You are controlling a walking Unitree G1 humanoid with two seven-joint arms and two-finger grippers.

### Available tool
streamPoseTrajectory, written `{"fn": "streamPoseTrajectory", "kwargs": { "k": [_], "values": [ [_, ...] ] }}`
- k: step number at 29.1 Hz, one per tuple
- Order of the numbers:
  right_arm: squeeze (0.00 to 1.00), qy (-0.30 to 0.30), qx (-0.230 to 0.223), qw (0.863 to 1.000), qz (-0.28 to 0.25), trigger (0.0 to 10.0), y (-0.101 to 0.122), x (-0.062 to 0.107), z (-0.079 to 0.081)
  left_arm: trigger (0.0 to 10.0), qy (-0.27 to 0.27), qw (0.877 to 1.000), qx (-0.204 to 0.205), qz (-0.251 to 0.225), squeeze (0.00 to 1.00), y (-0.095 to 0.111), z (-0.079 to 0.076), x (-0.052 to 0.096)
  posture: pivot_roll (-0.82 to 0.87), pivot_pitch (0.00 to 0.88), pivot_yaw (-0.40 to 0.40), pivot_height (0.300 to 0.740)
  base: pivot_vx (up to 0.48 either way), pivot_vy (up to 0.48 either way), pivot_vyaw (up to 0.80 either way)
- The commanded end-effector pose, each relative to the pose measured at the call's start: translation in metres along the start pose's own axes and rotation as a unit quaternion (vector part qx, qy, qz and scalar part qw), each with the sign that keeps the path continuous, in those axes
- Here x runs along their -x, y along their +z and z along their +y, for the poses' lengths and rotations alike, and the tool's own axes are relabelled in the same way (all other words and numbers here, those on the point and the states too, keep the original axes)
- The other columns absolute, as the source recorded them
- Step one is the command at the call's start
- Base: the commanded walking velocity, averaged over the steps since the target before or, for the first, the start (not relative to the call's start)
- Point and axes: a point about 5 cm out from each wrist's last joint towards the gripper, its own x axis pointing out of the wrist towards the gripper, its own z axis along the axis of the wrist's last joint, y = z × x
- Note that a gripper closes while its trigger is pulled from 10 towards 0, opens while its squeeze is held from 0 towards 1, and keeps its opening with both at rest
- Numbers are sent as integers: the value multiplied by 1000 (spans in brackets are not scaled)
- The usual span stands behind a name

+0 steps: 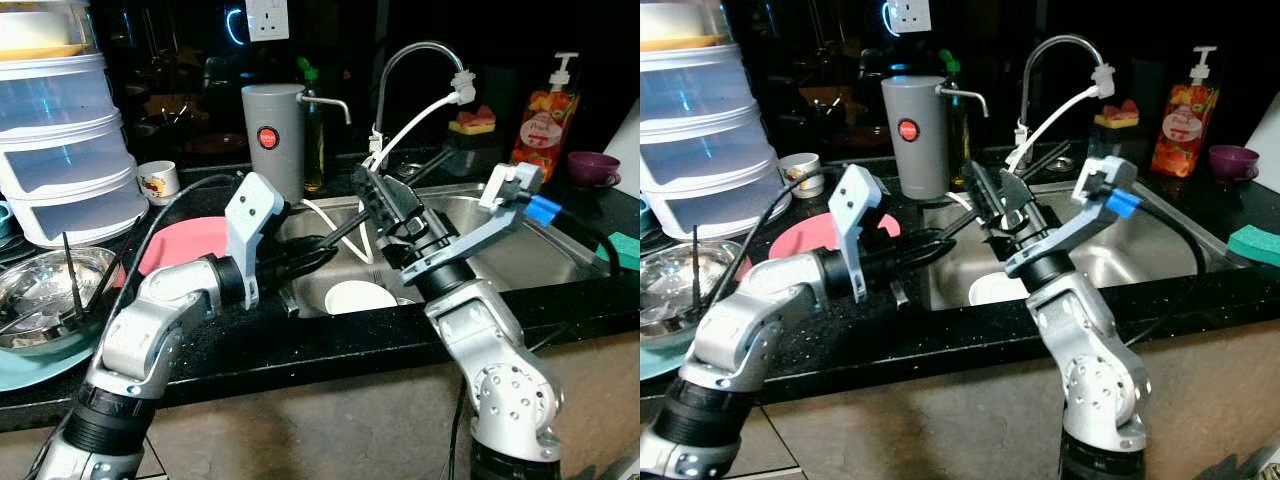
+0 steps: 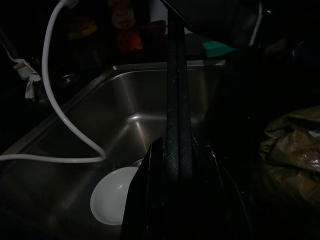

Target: Kitchen organization

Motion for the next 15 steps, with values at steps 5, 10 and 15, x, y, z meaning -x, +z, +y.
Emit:
{"fn": "streamPoseTrajectory", "kwargs": {
  "k": [5, 10, 15],
  "values": [
    [0, -15, -43, 999, 9, 0, -4, 3, -6, 10000, 11, 1000, -8, -24, 0, 15, 1, 1, 36, 51, 40, 740, 0, 0, 0],
    [0, -14, -64, 998, 3, 0, -3, 3, -7, 10000, 13, 1000, -7, -22, 0, 16, -1, 1, 36, 47, 40, 740, 0, 0, 0],
    [0, -19, -82, 996, 2, 10000, -2, 3, -10, 10000, 50, 999, -10, -16, 0, 16, 7, 0, 39, 44, 41, 740, 0, 0, 0]
  ]
}}
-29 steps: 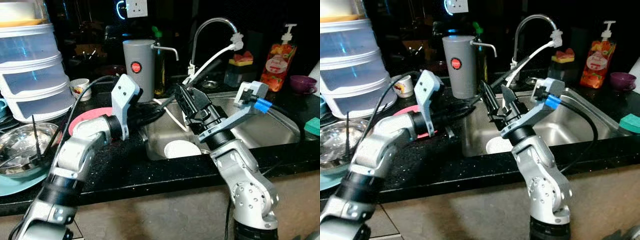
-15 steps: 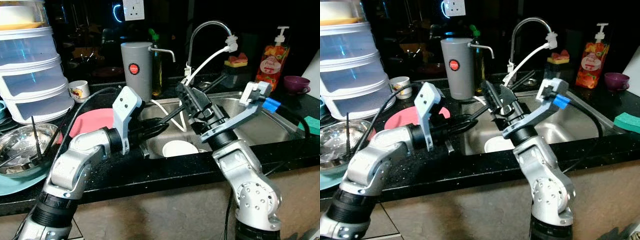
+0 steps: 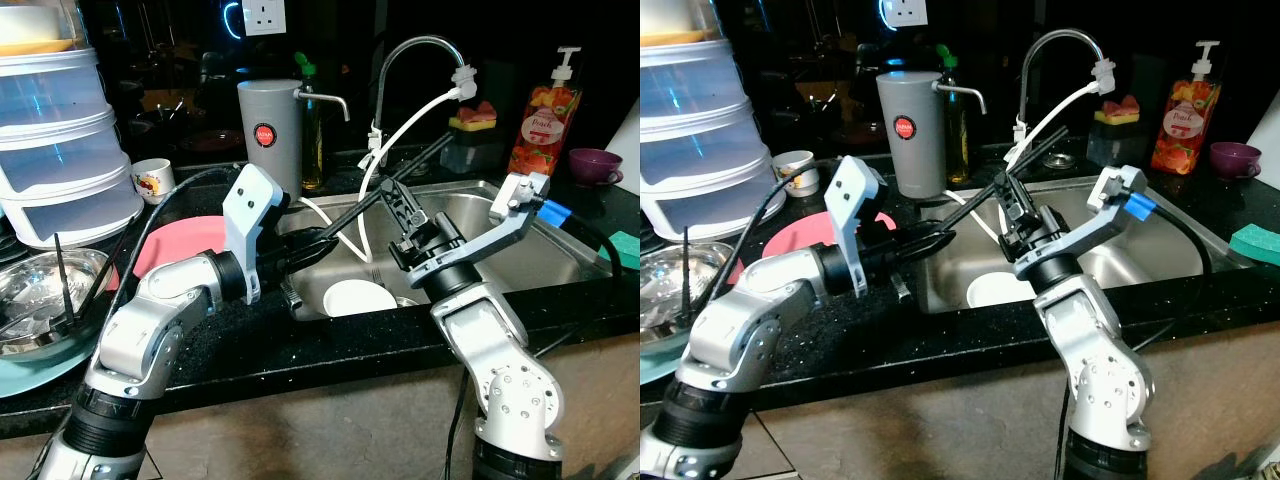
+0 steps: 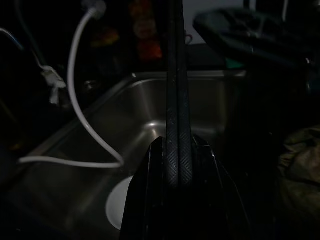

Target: Kitchen organization

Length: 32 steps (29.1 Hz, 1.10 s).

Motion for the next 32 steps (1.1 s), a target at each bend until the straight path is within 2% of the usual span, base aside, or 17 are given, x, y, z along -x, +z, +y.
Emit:
{"fn": "streamPoseTrajectory", "kwargs": {
  "k": [1, 3, 4, 8, 9, 12, 13, 16, 17, 21, 27, 28, 29, 31, 32],
  "values": [
    [0, -1, -16, 1000, 7, 10000, -2, -1, -1, 10000, 6, 1000, -2, -1, 0, 2, 3, 1, 39, 44, 41, 740, 0, 0, 0],
    [0, -1, -25, 1000, 4, 10000, -2, 0, -1, 10000, -4, 1000, 0, -3, 0, 3, -1, 0, 38, 45, 42, 740, 0, 0, 0],
    [1000, 0, -28, 1000, 2, 10000, -1, 0, -1, 10000, -3, 1000, 2, -5, 0, 3, -2, -1, 38, 45, 42, 740, 0, 0, 0],
    [1000, 0, -35, 999, -2, 10000, 0, 0, -1, 10000, -6, 1000, 7, -9, 0, 5, -4, -3, 37, 48, 44, 740, 0, 0, 0],
    [0, -2, -37, 999, -3, 10000, 0, 0, -2, 10000, -11, 1000, 8, -10, 0, 5, -6, -3, 37, 48, 44, 740, 0, 0, 0],
    [20, -2, -44, 999, -7, 10000, 1, 1, -2, 10000, -18, 1000, 10, -10, 0, 5, -8, -4, 37, 49, 45, 740, 0, 0, 0],
    [1000, -2, -45, 999, -8, 10000, 1, 1, -2, 10000, -21, 1000, 12, -13, 0, 6, -10, -5, 37, 49, 45, 740, 0, 0, 0],
    [1000, -8, -46, 999, -7, 10000, 0, 1, -3, 10000, -23, 999, 14, -17, 0, 8, -11, -6, 37, 49, 45, 740, 0, 0, 0],
    [0, -13, -45, 999, -6, 10000, 0, 1, -4, 10000, -25, 999, 15, -19, 0, 9, -11, -6, 37, 49, 45, 740, 0, 0, 0],
    [0, -18, -48, 999, -4, 10000, 0, 1, -5, 10000, -41, 999, 20, -24, 0, 12, -16, -6, 39, 51, 43, 740, 0, 0, 0],
    [0, -18, -51, 999, -4, 10000, -1, 0, -6, 10000, -83, 996, 28, -16, 0, 6, -32, -7, 43, 51, 41, 740, 0, 0, 0],
    [0, -19, -52, 998, -5, 8078, -1, 0, -6, 10000, -92, 995, 29, -9, 0, 2, -36, -7, 45, 50, 41, 740, 0, 0, 0],
    [0, -20, -52, 998, -6, 3765, -1, -1, -7, 10000, -97, 995, 25, -1, 0, -2, -39, -7, 45, 50, 41, 740, 0, 0, 0],
    [0, -21, -53, 998, -6, 3765, -1, -1, -7, 10000, -99, 995, 22, 4, 0, -4, -41, -7, 45, 50, 41, 740, 0, 0, 0],
    [0, -22, -54, 998, -13, 0, 0, -1, -7, 10000, -67, 998, 9, 15, 0, -10, -36, -11, 43, 49, 41, 740, 0, 0, 0]
  ]
}}
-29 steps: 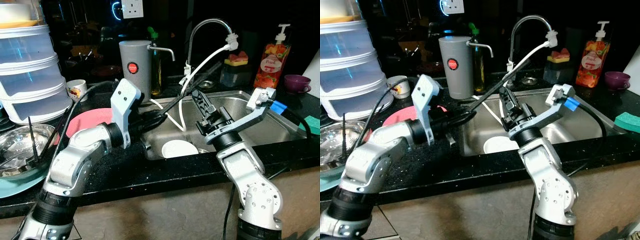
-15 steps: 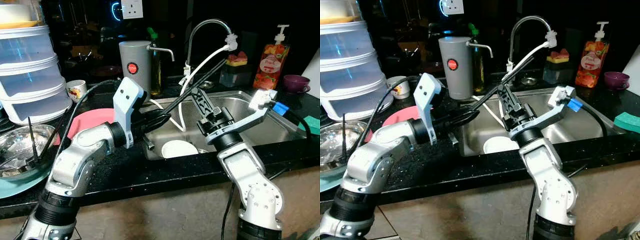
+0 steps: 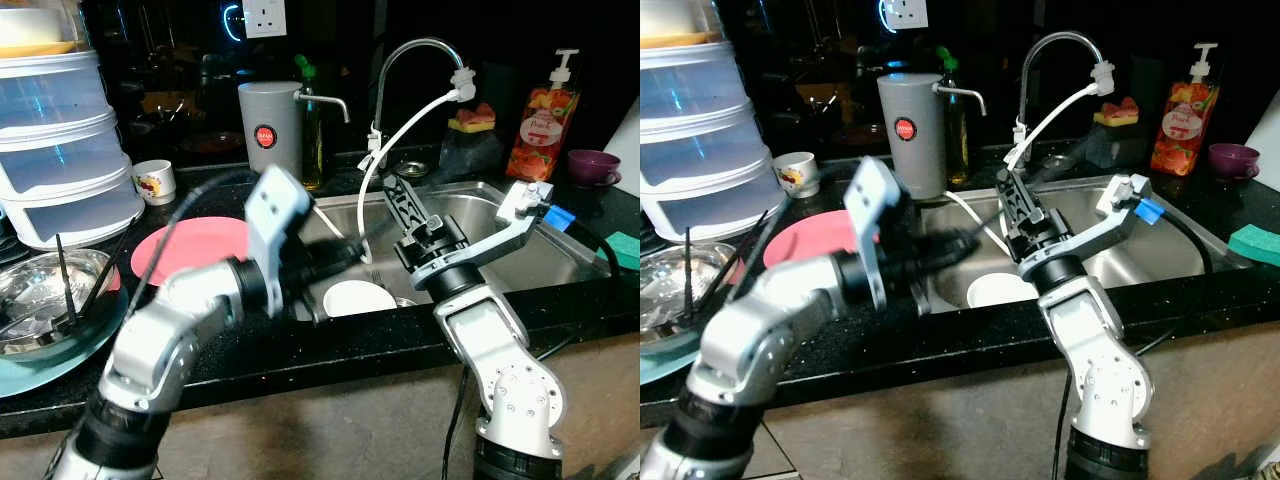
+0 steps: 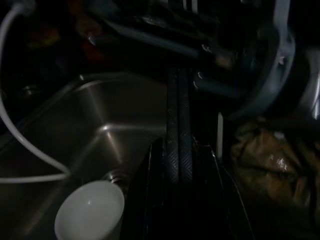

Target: Kitchen organization

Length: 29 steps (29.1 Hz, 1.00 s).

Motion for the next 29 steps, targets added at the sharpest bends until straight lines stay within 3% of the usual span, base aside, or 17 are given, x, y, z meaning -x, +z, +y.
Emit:
{"fn": "streamPoseTrajectory", "kwargs": {
  "k": [1, 7, 15, 16, 19, 20, 21, 22, 23, 24, 26, 27, 28, 29],
  "values": [
    [0, -5, -10, 1000, -7, 0, 0, -2, -2, 10000, 33, 999, -11, 7, 0, -3, 7, -1, 42, 48, 41, 740, 0, 0, 0],
    [0, -33, -4, 999, -18, 0, 4, -1, -10, 10000, 118, 993, -26, 1, 0, 0, 27, -2, 41, 45, 40, 740, 0, 0, 0],
    [0, -42, 0, 999, -17, 0, 3, -2, -15, 10000, 145, 989, -23, -2, 0, 1, 31, -2, 49, 44, 32, 740, 0, 0, 0],
    [0, -43, 3, 999, -15, 0, 3, -2, -15, 10000, 148, 989, -24, -2, 1000, 0, 31, -3, 55, 44, 27, 740, 0, 0, 0],
    [0, -46, 14, 999, -10, 0, 1, -4, -17, 10000, 158, 987, -16, -5, 1000, -1, 32, -2, 59, 44, 24, 740, 0, 0, 0],
    [0, -61, 34, 998, -4, 0, -1, -6, -23, 10000, 168, 986, -11, -9, 0, 0, 33, 0, 68, 46, 17, 740, 0, 0, 0],
    [0, -61, 34, 998, -4, 0, -1, -6, -23, 10000, 168, 986, -11, -9, 0, 0, 33, 0, 68, 46, 17, 740, 0, 0, 0],
    [0, -88, 80, 993, 4, 10000, -2, -10, -32, 10000, 188, 982, -5, -14, 0, 2, 36, 3, 77, 47, 12, 740, 0, 0, 0],
    [0, -118, 119, 986, 5, 10000, -2, -14, -43, 10000, 210, 977, 0, -16, 0, 2, 41, 7, 89, 51, 6, 740, 0, 0, 0],
    [0, -118, 119, 986, 5, 10000, -2, -14, -43, 10000, 210, 977, 0, -16, 0, 2, 41, 7, 89, 51, 6, 740, 0, 0, 0],
    [0, -182, 173, 968, -8, 10000, 4, -22, -64, 10000, 246, 969, 9, -18, 0, 2, 49, 14, 103, 55, 0, 740, 0, 0, 0],
    [0, -225, 176, 958, -22, 10000, 9, -28, -80, 10000, 251, 968, 12, -19, 0, 2, 51, 18, 119, 59, -9, 740, 0, 0, 0],
    [0, -225, 176, 958, -22, 10000, 9, -28, -80, 10000, 251, 968, 12, -19, 0, 2, 51, 18, 119, 59, -9, 740, 0, 0, 0],
    [0, -253, 176, 951, -31, 10000, 12, -32, -90, 10000, 253, 967, 14, -21, 0, 3, 51, 20, 128, 61, -13, 740, 0, 0, 0]
  ]
}}
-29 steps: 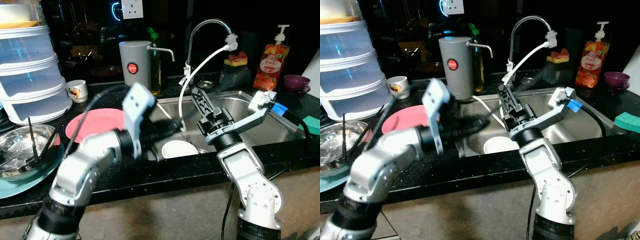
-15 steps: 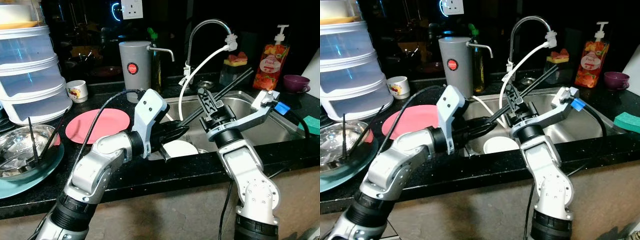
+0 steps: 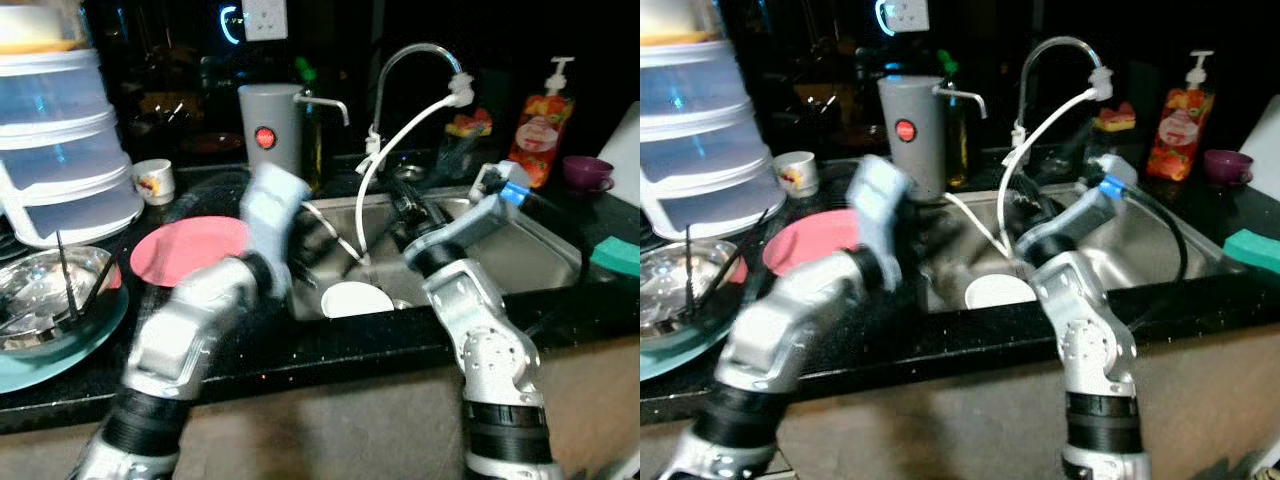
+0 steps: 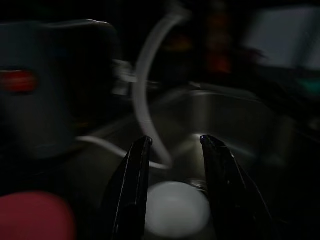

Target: Kitchen organization

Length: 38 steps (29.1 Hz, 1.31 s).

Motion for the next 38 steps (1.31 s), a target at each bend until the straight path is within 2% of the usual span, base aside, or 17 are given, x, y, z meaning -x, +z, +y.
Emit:
{"fn": "streamPoseTrajectory", "kwargs": {
  "k": [1, 9, 10, 14, 15, 16, 18, 19, 22, 24, 25, 26, 27, 34, 35, 36, 38],
  "values": [
    [0, -37, 9, 999, -12, 10000, -2, -14, -4, 10000, -2, 1000, 9, 0, 0, 1, -1, 3, 135, 62, -16, 740, 0, 0, 0],
    [0, -73, 111, 988, 82, 10000, -44, -31, -11, 10000, 29, 999, 12, 13, 0, 1, 5, 9, 193, 66, -41, 740, 0, 0, 0],
    [1000, -62, 139, 981, 120, 10000, -63, -27, -11, 10000, 54, 998, 7, 31, 0, -2, 10, 10, 199, 64, -44, 740, 0, 0, 0],
    [1000, -39, 149, 979, 135, 10000, -73, -26, -4, 10000, 101, 991, -26, 83, 0, -16, 22, 10, 205, 64, -46, 740, 0, 0, 0],
    [1000, -29, 142, 981, 128, 10000, -71, -28, 0, 10000, 110, 983, -84, 118, 0, -24, 27, 9, 202, 65, -46, 740, 0, 0, 0],
    [404, -23, 138, 983, 123, 10000, -70, -30, 3, 10000, 114, 975, -126, 143, 0, -29, 31, 10, 202, 65, -46, 740, 0, 0, 0],
    [404, -8, 127, 985, 114, 10000, -67, -32, 7, 10000, 115, 964, -167, 170, 0, -34, 35, 10, 200, 66, -44, 740, 0, 0, 0],
    [0, 15, 110, 989, 94, 10000, -59, -35, 15, 10000, 112, 955, -197, 190, 0, -37, 41, 9, 193, 66, -36, 740, 0, 0, 0],
    [0, 71, 73, 994, 27, 10000, -31, -40, 37, 10000, 85, 929, -276, 229, 0, -38, 52, 4, 170, 62, -22, 740, 0, 0, 0],
    [0, 82, 67, 994, 12, 10000, -25, -40, 41, 10000, 75, 925, -289, 235, 0, -38, 52, 3, 166, 62, -20, 740, 0, 0, 0],
    [0, 98, 60, 993, -9, 10000, -14, -38, 47, 10000, 53, 918, -312, 239, 812, -37, 50, 2, 157, 60, -13, 740, 0, 0, 0],
    [0, 98, 60, 993, -9, 10000, -14, -38, 47, 10000, 53, 918, -312, 239, 812, -37, 50, 2, 157, 60, -13, 740, 0, 0, 0],
    [0, 122, 52, 990, -40, 10000, 0, -33, 55, 10000, 18, 910, -334, 246, 1000, -35, 45, 1, 148, 58, -7, 740, 0, 0, 0],
    [0, 136, 29, 988, -73, 10000, 18, -20, 57, 10000, -26, 885, -365, 288, 1000, -41, 40, 7, 136, 60, -4, 740, 0, 0, 0],
    [0, 137, 27, 987, -76, 10000, 19, -17, 57, 10000, -35, 879, -366, 303, 722, -48, 40, 8, 132, 61, -6, 740, 0, 0, 0],
    [0, 140, 24, 987, -78, 10000, 20, -14, 58, 10000, -42, 875, -363, 317, 0, -55, 41, 9, 128, 64, -9, 740, 0, 0, 0],
    [0, 155, 8, 985, -80, 10000, 23, -5, 63, 10000, -41, 854, -384, 350, 0, -75, 48, 8, 124, 66, -12, 740, 0, 0, 0]
  ]
}}
